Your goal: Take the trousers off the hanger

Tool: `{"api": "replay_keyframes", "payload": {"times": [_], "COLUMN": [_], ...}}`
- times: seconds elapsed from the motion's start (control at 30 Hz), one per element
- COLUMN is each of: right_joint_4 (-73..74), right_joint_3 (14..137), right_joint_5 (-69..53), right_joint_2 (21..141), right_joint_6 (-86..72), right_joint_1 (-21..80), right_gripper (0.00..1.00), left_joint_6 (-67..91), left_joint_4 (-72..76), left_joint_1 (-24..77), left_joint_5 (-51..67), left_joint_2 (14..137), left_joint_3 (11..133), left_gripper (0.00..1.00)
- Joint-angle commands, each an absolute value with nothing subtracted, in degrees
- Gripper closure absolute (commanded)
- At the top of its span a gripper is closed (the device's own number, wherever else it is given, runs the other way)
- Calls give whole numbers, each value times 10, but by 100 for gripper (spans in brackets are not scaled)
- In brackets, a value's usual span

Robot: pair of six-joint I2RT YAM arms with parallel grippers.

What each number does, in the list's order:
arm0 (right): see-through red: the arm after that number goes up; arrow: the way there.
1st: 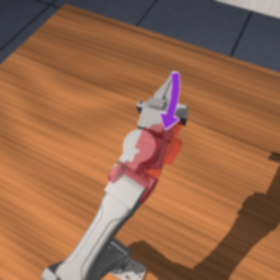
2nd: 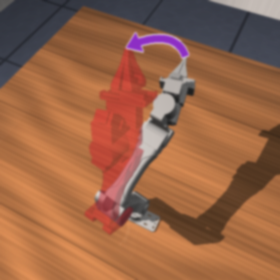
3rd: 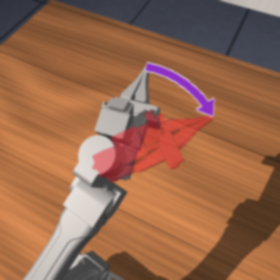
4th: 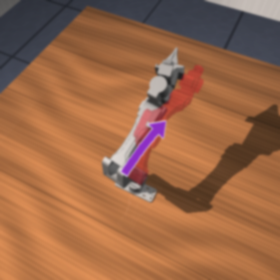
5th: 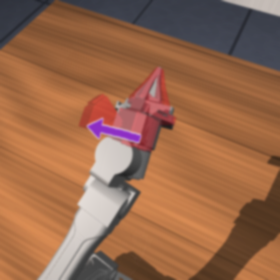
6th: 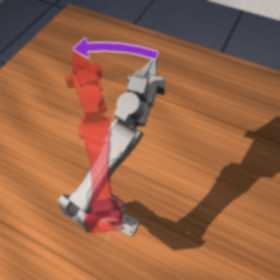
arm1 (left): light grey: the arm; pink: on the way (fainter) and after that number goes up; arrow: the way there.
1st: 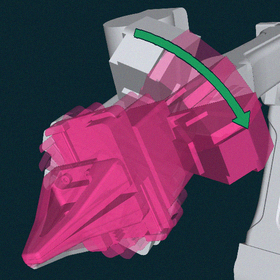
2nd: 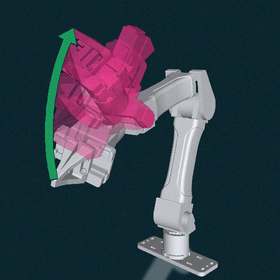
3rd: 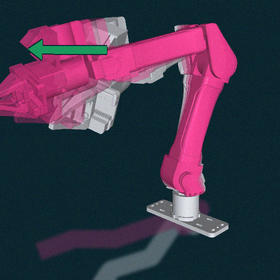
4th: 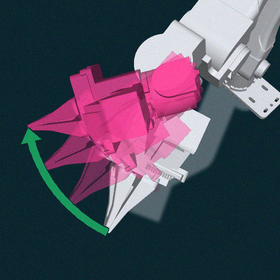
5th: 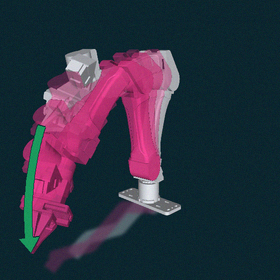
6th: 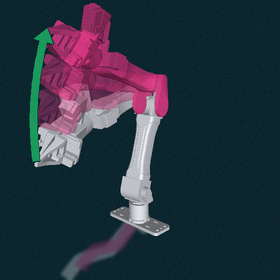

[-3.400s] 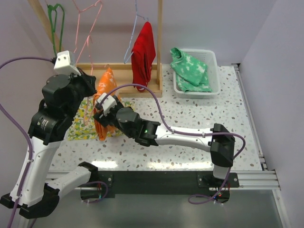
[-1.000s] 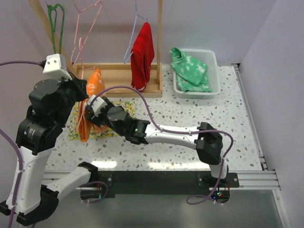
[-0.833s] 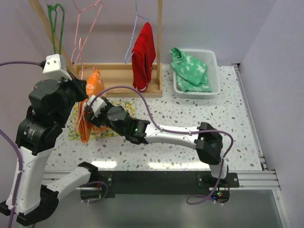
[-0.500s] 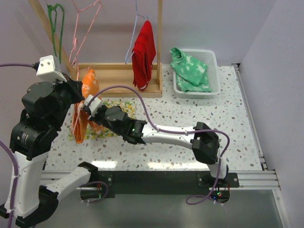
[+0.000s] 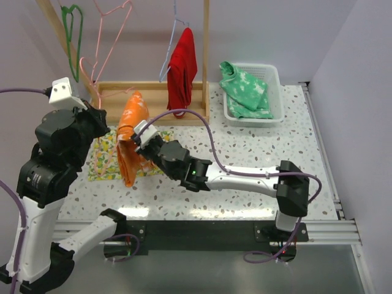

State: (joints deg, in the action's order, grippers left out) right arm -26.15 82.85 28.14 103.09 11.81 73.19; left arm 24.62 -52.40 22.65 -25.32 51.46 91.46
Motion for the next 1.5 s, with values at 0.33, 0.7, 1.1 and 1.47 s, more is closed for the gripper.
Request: {"api": "replay_keyframes", "payload": {"times": [0.33,0.7,1.1,1.47], "right_joint_4": [-347,-428,-454,-206], "right_joint_3": [862,903,850,701], "right_joint_5": [332,409,442,368], "right_joint_2": [911,908,825,587], "right_joint_6": [143,221,230,96], "right_joint_1": [751,751,752,758], "right_gripper": [100,100,100,100], "left_joint_6": [300,337,383,382], "left_joint_4": [-455,-503,-610,-588], "left_joint_1": [228,228,228,228], "left_joint_5": [-250,-282,-377,-408], "left_joint_2": [534,526,432,422], "left_joint_3": [791,763,714,686], "left_gripper": [100,100,100,100]}}
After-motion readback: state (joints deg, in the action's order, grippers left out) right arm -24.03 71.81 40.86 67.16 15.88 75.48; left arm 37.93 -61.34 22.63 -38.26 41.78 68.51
